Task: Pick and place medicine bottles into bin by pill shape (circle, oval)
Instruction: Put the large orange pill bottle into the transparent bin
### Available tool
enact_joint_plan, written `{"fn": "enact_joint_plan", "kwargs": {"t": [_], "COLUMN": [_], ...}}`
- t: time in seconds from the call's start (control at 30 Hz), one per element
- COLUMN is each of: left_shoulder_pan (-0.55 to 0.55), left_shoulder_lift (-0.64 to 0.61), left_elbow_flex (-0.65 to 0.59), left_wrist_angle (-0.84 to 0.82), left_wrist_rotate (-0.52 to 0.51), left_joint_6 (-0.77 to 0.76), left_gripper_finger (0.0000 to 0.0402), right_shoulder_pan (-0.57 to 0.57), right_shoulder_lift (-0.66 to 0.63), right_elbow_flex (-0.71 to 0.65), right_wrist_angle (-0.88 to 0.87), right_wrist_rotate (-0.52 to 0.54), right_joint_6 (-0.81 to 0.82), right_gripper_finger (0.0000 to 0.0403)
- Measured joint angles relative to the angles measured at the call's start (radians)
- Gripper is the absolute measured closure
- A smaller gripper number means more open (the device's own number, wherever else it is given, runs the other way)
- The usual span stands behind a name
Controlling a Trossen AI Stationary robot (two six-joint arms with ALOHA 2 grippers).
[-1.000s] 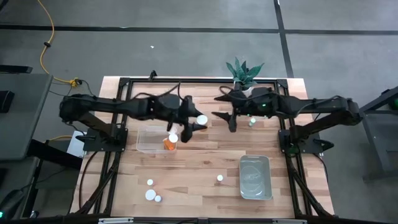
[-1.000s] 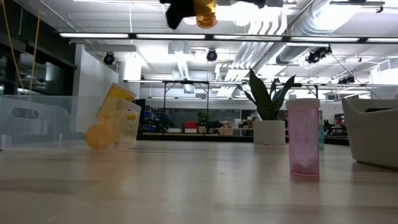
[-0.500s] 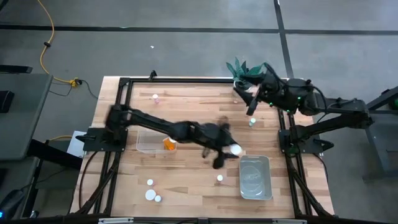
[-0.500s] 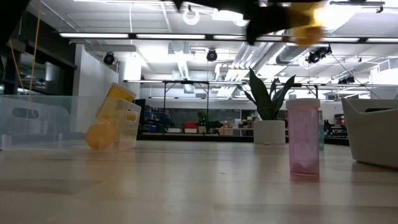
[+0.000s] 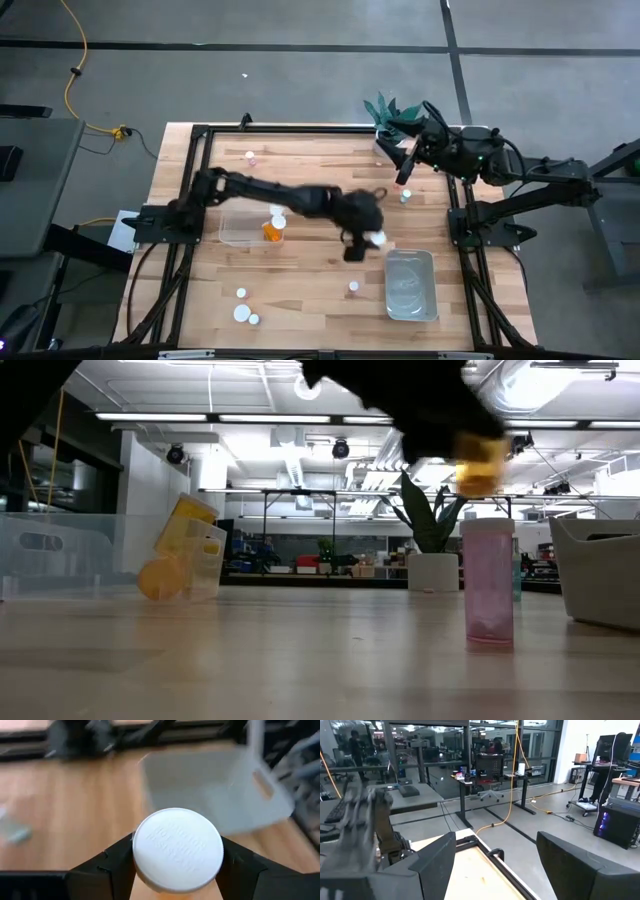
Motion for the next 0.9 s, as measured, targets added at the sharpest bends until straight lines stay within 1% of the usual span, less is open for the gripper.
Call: {"fn": "enact_joint_plan", "kwargs": {"t": [0.07,0.1,0.17,0.23,0.37,0.43,0.47,0.5,0.57,0.63,0.73,0.83,0.9], "left_shoulder_pan": [0.039,0.061,0.103,0.139,0.189,0.192,0.185,0.174,0.145,0.109,0.05,-0.003,-0.034], "left_shoulder_lift": [-0.045,-0.071,-0.144,-0.239,-0.493,-0.637,-0.71,-0.782,-0.926,-1.056,-1.222,-1.344,-1.399], "left_elbow_flex": [-0.013,-0.036,-0.12,-0.236,-0.527,-0.672,-0.735,-0.789,-0.888,-0.969,-1.054,-1.123,-1.175], "left_wrist_angle": [-0.116,-0.128,-0.127,-0.052,0.144,0.207,0.226,0.242,0.219,0.162,0.044,-0.113,-0.197], "left_wrist_rotate": [0.015,0.038,0.082,0.1,0.088,0.042,0.003,-0.045,-0.151,-0.245,-0.354,-0.448,-0.491], "left_joint_6": [0.013,0.007,-0.031,-0.078,-0.214,-0.272,-0.291,-0.303,-0.309,-0.313,-0.357,-0.427,-0.489], "left_gripper_finger": [0.0188,0.0188,0.0188,0.0188,0.0188,0.0188,0.0188,0.0188,0.0188,0.0188,0.0188,0.0188,0.0188], "right_shoulder_pan": [0.0,0.0,0.0,0.0,0.0,0.0,0.0,0.0,0.0,0.0,-0.001,-0.004,-0.008], "right_shoulder_lift": [0.001,0.002,0.005,0.006,0.008,0.008,0.008,0.008,0.008,0.008,0.008,0.008,0.008], "right_elbow_flex": [0.0,0.0,0.0,0.0,0.0,0.0,0.0,0.0,0.0,0.0,0.0,0.0,0.0], "right_wrist_angle": [-0.007,-0.009,-0.026,-0.04,-0.069,-0.077,-0.079,-0.086,-0.099,-0.1,-0.101,-0.101,-0.101], "right_wrist_rotate": [0.0,0.0,0.001,0.001,0.003,0.003,0.003,0.004,0.008,0.009,0.01,0.01,0.016], "right_joint_6": [0.0,0.0,0.0,0.0,-0.001,0.0,0.0,-0.001,0.0,0.0,0.0,0.0,0.0], "right_gripper_finger": [0.0134,0.0134,0.0134,0.0134,0.0134,0.0134,0.0134,0.0134,0.0134,0.0134,0.0134,0.0134,0.0134]}}
